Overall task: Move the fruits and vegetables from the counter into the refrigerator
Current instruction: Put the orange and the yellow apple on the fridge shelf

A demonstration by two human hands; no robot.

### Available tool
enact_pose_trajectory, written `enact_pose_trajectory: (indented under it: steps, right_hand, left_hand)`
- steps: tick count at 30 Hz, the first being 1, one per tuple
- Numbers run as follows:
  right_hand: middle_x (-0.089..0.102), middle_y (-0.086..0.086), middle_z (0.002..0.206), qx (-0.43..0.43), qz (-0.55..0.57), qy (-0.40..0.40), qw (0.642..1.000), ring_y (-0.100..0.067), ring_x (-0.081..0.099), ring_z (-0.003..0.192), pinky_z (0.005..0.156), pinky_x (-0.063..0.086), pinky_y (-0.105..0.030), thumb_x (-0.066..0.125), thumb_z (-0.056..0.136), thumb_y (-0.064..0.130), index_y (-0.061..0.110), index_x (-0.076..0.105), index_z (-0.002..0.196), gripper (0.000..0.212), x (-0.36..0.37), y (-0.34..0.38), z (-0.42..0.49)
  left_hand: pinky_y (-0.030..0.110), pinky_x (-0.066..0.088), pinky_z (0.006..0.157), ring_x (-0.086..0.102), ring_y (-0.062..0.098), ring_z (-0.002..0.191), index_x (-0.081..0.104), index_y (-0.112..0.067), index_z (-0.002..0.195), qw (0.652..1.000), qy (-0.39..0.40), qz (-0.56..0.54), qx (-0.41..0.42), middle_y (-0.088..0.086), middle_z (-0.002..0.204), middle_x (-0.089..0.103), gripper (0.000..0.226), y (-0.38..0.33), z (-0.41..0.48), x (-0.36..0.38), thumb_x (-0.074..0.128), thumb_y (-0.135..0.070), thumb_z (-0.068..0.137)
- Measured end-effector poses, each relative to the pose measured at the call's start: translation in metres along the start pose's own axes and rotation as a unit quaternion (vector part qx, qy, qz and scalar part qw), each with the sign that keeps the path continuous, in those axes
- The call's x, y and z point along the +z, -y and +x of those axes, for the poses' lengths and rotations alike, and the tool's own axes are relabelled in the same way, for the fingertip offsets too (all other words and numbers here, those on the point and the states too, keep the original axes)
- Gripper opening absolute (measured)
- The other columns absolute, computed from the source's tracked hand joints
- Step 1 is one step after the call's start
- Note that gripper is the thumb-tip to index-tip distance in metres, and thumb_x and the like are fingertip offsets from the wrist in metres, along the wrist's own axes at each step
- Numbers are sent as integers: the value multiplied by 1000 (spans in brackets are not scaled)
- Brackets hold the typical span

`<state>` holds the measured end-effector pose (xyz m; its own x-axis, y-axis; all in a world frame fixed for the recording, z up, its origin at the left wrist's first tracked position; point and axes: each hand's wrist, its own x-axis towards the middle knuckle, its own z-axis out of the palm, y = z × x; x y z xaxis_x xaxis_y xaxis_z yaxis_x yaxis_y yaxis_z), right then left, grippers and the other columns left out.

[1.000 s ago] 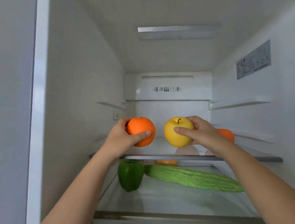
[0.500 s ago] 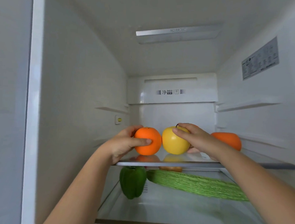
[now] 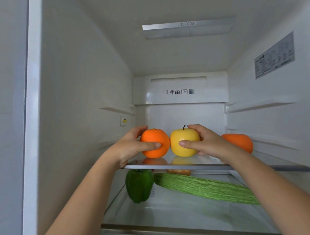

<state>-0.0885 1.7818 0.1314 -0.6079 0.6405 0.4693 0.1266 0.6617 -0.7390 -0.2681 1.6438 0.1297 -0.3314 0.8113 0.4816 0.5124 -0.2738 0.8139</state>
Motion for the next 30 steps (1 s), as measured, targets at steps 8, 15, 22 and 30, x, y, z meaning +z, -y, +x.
enact_pose_trajectory:
  steps: [8, 15, 22, 30]
  right_hand:
    - [40, -2, 142, -35, -54, -31, 997, -17, 42, 124, 101, 36, -33, 73, 73, 37, 25, 31, 139, 79, -1, -1, -3]
    - [44, -4, 138, -51, -99, -104, 988, -20, 46, 121, 99, 37, -35, 67, 78, 41, 24, 35, 136, 69, -2, 11, -24]
    - [53, -2, 127, -151, -225, -268, 925, -18, 48, 116, 88, 32, -23, 57, 86, 33, 19, 54, 125, 41, 23, 22, -75]
    - [62, -10, 119, -208, -317, -280, 882, -27, 55, 109, 91, 41, -33, 45, 82, 38, 10, 62, 115, 46, 65, 23, -139]
  left_hand:
    - [34, 40, 97, 39, 19, 125, 26, -16, 141, 997, -34, 61, 40, 4, 146, 32, 90, 1, -6, 4, 80, -24, 69]
    - [31, 28, 106, 30, 15, 133, 20, -16, 143, 973, -125, 157, 112, 3, 148, 30, 85, 3, -32, 9, 70, -36, 76]
    - [13, 22, 96, 36, 14, 126, 35, -14, 136, 910, -197, 278, 238, 2, 138, 42, 64, 6, -80, 18, 62, -39, 83]
    - [46, 44, 95, 50, 28, 120, 55, -10, 120, 858, -202, 369, 294, 8, 124, 58, 46, 28, -143, 42, 48, -34, 82]
